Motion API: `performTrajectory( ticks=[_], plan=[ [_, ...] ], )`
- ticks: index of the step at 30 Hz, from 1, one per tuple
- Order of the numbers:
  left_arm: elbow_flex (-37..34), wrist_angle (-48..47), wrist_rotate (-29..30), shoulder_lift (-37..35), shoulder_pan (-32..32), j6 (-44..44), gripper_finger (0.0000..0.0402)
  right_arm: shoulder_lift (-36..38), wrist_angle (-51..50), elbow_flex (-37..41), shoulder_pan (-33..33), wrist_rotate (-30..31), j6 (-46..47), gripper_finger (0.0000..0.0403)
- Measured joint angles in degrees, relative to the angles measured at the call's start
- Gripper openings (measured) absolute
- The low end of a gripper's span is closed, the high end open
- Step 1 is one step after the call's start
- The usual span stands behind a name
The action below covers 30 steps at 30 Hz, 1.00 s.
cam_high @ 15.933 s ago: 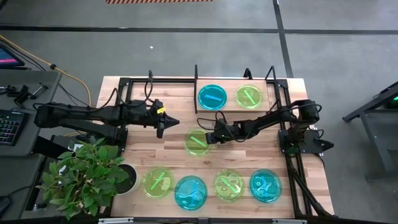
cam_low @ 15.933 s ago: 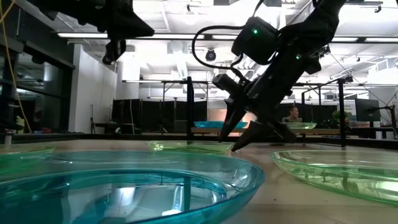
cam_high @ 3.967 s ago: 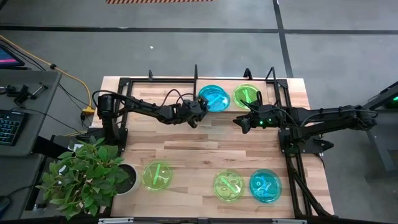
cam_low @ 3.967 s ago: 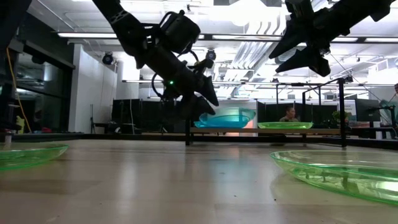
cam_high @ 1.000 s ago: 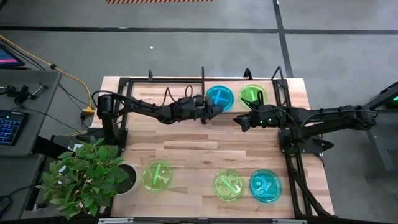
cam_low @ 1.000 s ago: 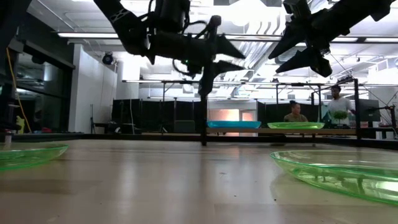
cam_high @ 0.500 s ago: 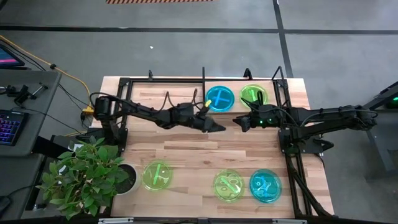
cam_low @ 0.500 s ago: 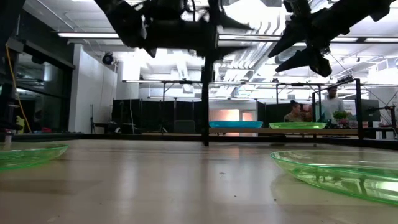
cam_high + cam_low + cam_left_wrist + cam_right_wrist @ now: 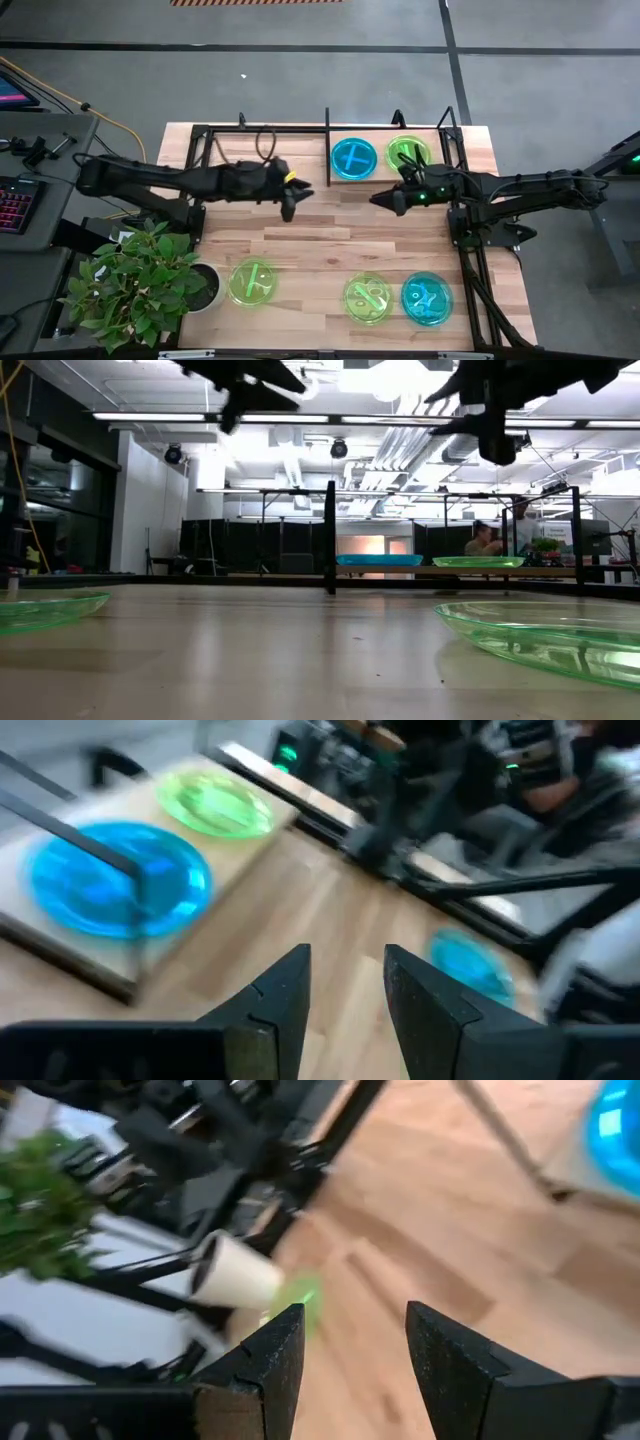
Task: Place and stack plates onto a shelf
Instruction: Stack the right green plate on top of the green plate on the shelf
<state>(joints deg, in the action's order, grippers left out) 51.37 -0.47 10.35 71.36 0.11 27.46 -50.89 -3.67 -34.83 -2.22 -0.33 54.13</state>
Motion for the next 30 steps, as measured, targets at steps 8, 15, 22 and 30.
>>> performTrajectory(
  ticks=[8,15,22,30],
  plan=[
    [0.1,-3.0,6.4,-2.8,-3.8,-3.2,0.0117,-2.1,0.0,0.0,3.9,-17.3,8.8,0.0161],
    [0.1,-3.3,6.4,-2.4,-3.9,-2.2,0.0117,-9.6,-16.9,0.0,17.8,-16.2,15.6,0.0161],
    [0.1,-3.5,6.7,-2.4,-3.8,-2.5,0.0117,-21.1,-18.5,0.0,26.4,-14.7,24.0,0.0161],
    [0.1,-3.4,6.9,-2.4,-3.8,-2.2,0.0117,-32.1,-8.6,0.0,27.0,-11.9,25.6,0.0161]
  ],
)
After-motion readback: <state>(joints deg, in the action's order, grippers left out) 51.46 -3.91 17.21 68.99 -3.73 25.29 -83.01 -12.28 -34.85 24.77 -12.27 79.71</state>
